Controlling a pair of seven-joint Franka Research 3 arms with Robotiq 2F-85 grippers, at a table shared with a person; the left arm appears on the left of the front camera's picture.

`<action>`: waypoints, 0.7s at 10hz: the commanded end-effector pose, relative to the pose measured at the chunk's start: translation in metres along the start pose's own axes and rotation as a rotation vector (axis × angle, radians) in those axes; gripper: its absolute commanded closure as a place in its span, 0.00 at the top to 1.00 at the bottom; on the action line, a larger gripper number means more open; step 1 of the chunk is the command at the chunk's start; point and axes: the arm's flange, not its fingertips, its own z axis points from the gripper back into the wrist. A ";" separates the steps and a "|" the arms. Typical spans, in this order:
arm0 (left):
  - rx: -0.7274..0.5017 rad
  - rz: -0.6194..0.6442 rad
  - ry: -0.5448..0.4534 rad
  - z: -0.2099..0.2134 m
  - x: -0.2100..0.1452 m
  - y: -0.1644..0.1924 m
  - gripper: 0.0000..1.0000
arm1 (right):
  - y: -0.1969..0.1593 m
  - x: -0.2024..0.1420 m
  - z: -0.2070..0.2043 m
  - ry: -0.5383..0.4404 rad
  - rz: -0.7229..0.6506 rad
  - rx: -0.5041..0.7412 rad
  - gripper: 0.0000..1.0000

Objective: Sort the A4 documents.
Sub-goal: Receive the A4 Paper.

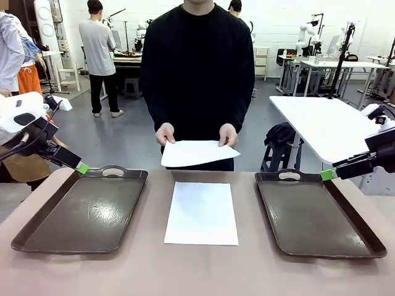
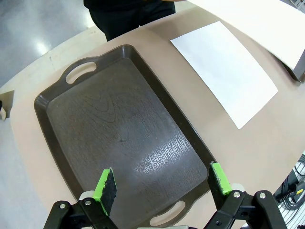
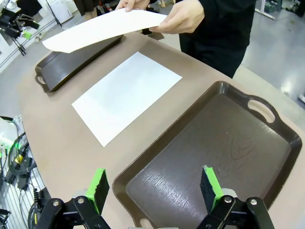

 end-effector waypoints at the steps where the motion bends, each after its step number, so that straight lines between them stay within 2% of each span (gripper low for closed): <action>1: -0.025 -0.012 -0.010 -0.001 -0.001 0.001 1.00 | -0.006 0.001 -0.004 -0.017 0.011 0.014 1.00; 7: -0.025 -0.012 -0.010 -0.001 -0.001 0.001 1.00 | -0.006 0.001 -0.004 -0.017 0.011 0.014 1.00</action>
